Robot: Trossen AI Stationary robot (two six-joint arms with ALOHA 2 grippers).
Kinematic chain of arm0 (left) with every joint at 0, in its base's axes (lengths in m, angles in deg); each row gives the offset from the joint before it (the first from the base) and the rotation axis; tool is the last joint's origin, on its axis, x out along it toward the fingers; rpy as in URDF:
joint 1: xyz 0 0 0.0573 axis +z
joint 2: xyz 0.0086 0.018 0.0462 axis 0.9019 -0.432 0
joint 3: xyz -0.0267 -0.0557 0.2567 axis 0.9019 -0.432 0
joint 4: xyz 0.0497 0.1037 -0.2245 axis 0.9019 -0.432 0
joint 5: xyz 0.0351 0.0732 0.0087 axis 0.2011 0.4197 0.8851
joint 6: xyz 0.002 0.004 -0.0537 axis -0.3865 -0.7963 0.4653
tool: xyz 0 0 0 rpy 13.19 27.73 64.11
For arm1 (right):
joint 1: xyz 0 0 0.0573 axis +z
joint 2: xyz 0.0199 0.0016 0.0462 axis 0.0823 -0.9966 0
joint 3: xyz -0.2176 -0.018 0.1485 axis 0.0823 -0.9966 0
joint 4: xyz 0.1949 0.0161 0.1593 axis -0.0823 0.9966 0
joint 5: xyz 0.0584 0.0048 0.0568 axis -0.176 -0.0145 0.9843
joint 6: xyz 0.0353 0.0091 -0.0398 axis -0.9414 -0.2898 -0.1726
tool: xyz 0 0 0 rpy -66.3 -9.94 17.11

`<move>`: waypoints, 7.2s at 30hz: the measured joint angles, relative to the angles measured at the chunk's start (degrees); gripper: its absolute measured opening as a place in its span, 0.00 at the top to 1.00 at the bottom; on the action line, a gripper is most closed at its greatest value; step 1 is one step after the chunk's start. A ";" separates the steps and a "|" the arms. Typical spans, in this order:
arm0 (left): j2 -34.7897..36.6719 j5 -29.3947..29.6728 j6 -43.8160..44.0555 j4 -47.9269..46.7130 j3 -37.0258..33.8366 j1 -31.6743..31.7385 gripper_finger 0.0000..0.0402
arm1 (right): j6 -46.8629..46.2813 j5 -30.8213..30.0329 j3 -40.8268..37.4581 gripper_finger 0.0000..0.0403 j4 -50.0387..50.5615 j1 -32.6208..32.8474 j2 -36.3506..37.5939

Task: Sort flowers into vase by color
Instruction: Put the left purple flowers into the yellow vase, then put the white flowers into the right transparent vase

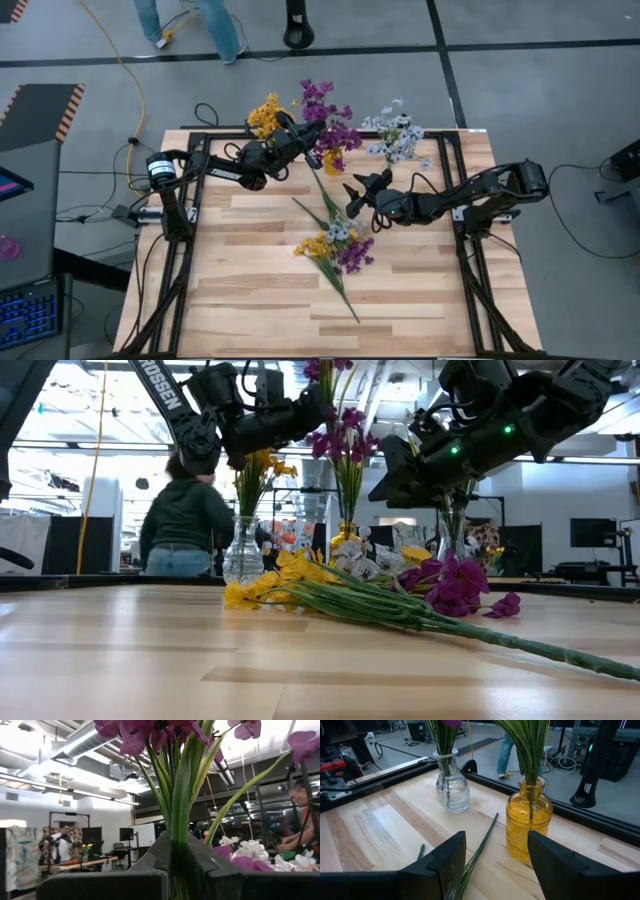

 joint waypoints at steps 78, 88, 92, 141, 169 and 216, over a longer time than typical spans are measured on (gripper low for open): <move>0.00 -0.67 2.69 -17.46 1.66 0.44 0.98 | -0.02 -0.02 0.00 0.40 0.00 -0.02 0.00; 0.00 -0.52 3.36 -22.01 1.66 0.33 0.98 | -0.02 0.00 0.00 0.40 0.00 -0.01 0.00; 0.00 -0.50 3.22 -22.91 1.66 0.17 0.98 | -0.01 -0.01 0.00 0.40 0.00 -0.01 0.00; 0.02 8.63 1.52 -31.99 1.66 -1.73 0.69 | 0.00 0.15 0.00 0.40 0.04 -0.02 0.00; 16.58 9.75 -0.22 -59.00 1.64 -1.73 0.55 | -0.01 0.33 -0.01 0.40 0.04 -0.02 0.00; 30.67 -0.17 5.34 -98.10 1.64 -23.25 0.55 | -3.52 0.48 -0.02 0.40 -0.02 11.58 0.02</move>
